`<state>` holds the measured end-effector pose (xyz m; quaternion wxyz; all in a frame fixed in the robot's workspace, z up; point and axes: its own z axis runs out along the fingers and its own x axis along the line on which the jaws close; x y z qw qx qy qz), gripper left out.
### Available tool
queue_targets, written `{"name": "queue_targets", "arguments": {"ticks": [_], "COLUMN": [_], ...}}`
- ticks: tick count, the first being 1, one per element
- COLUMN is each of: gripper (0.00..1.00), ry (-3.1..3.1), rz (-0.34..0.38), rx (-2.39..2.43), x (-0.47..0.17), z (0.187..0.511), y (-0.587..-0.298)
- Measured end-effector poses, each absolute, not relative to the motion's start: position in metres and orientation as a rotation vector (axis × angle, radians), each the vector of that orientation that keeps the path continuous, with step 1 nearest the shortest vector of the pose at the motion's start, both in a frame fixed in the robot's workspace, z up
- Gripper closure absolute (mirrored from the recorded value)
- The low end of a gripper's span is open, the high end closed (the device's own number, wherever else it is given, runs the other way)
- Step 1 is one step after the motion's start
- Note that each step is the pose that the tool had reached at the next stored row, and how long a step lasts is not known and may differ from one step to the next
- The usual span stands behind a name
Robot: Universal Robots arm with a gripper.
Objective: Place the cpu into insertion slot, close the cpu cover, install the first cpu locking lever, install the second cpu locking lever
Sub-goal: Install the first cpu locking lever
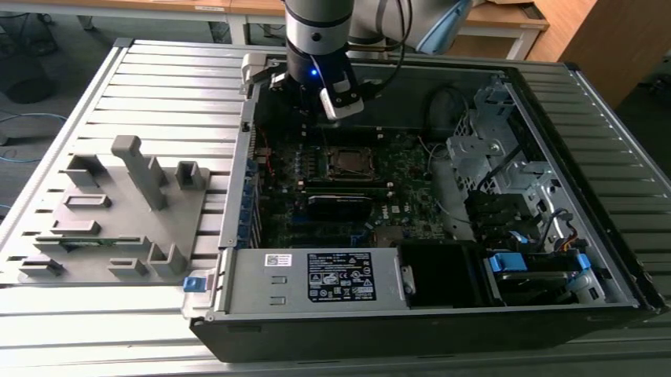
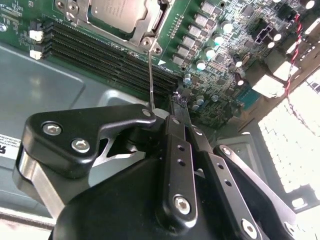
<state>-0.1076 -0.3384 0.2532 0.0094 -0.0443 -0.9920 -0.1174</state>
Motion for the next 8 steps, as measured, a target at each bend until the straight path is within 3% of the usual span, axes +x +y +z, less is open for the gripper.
{"name": "queue_targets", "arguments": {"ticks": [8], "gripper": [0.89], "ry": [-3.098], "rz": [-0.367], "rx": [-0.138], "x": [-0.093], "z": [0.253], "y": [-0.338]}}
